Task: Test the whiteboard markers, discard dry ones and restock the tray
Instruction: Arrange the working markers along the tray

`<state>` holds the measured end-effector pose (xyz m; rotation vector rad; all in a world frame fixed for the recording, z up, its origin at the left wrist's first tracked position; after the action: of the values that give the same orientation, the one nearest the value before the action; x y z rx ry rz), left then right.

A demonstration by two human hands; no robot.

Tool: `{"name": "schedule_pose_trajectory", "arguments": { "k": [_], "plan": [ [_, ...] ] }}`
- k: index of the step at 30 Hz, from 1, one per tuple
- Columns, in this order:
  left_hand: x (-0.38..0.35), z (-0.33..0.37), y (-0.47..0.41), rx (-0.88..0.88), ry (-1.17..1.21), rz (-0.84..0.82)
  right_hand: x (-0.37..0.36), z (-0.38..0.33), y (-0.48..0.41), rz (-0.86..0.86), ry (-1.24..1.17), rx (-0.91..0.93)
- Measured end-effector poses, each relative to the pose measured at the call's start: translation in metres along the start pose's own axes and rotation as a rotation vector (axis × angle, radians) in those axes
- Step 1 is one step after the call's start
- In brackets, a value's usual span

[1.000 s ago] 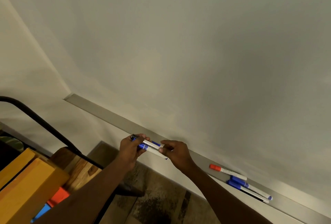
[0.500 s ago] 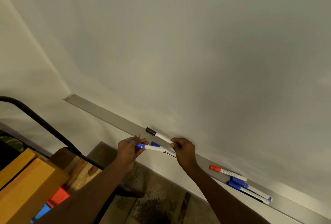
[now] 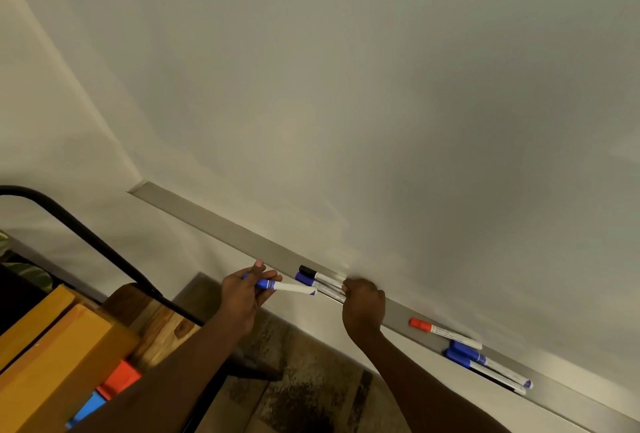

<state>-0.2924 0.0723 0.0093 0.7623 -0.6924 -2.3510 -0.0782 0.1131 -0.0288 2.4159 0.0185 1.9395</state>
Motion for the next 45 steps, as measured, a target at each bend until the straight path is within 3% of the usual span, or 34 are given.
{"name": "schedule_pose_trajectory", "arguments": {
  "k": [14, 23, 39, 45],
  "plan": [
    [-0.008, -0.001, -0.002, -0.002, 0.013, -0.027, -0.023, 0.0, 0.001, 0.043, 0.089, 0.119],
    [-0.006, 0.0, -0.007, -0.011, 0.006, -0.011, -0.024, -0.013, -0.002, 0.092, 0.126, 0.337],
    [-0.008, -0.002, -0.012, -0.027, -0.016, -0.017, -0.03, -0.016, -0.008, 0.08, 0.11, 0.371],
    [-0.011, -0.002, -0.012, -0.049, -0.025, -0.031, -0.012, -0.019, -0.002, 0.131, -0.012, 0.41]
  ]
}}
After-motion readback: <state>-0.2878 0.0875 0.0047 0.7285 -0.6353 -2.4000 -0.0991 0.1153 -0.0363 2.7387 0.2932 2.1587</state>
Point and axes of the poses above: each hand's wrist, its own y-axis away from the middle knuckle, its own x-axis out of the back of the hand, z = x × y, the point moved 3 cm from there along -y, towards the middle knuckle, and after that the axes turned 5 degrees about y, right-handed, at the moved point
